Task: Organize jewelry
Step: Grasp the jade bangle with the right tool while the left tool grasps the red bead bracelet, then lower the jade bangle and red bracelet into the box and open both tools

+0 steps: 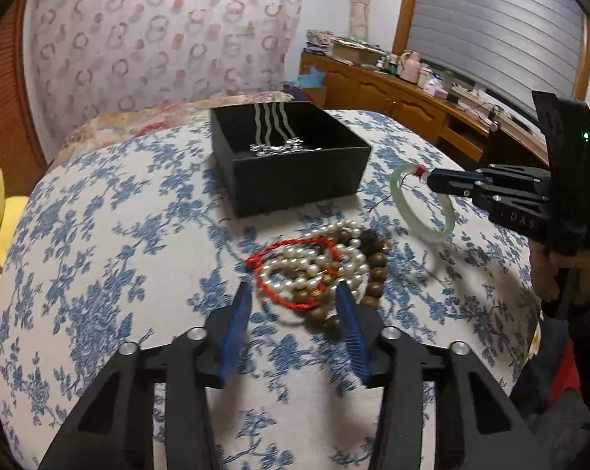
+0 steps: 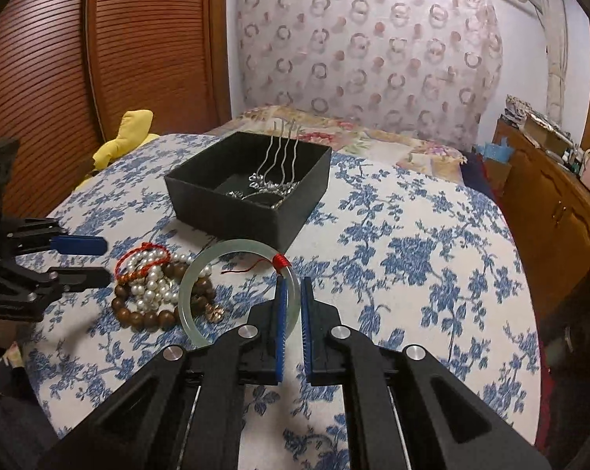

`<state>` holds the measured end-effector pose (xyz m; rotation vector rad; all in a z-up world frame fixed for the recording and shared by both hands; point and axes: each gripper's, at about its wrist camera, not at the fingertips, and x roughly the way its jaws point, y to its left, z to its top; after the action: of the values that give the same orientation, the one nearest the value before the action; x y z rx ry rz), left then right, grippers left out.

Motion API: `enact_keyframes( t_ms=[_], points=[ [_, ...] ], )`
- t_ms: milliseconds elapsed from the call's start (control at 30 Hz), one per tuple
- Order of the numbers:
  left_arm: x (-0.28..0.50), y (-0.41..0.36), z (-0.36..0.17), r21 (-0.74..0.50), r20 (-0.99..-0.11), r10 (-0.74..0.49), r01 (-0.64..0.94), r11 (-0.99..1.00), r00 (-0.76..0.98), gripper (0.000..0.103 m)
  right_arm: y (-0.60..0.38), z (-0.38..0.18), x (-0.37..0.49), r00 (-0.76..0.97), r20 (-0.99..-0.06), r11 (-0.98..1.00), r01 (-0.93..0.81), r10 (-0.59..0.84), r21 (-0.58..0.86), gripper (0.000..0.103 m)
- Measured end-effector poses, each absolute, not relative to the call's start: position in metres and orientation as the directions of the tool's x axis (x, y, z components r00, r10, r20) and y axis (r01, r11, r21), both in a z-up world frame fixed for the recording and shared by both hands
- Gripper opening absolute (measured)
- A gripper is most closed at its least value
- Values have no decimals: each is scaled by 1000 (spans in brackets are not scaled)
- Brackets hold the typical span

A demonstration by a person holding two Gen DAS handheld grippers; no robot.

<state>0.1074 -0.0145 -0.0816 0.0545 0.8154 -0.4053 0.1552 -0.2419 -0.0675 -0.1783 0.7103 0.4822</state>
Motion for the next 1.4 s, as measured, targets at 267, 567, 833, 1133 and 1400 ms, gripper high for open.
enact_keyframes(
  t_ms=[267, 567, 833, 1133, 1400],
  points=[
    [109, -38, -83, -58, -724, -335, 430, 901, 604, 20, -240, -77, 146, 639, -672, 872, -490, 374, 19, 8],
    [115, -45, -87, 7, -729, -292, 434, 901, 619, 6, -237, -74, 140, 638, -661, 864, -503, 395, 30, 8],
    [115, -23, -60, -78, -673, -353, 412, 908, 650, 5, -232, -66, 138, 647, -647, 856, -516, 403, 18, 8],
    [135, -9, -19, -84, -607, -349, 379, 922, 714, 5, -223, -43, 159, 683, -607, 855, -519, 407, -12, 8],
    [174, -21, 0, -78, -591, -356, 388, 919, 724, 5, -215, -28, 193, 708, -591, 866, -499, 387, -31, 8]
  ],
)
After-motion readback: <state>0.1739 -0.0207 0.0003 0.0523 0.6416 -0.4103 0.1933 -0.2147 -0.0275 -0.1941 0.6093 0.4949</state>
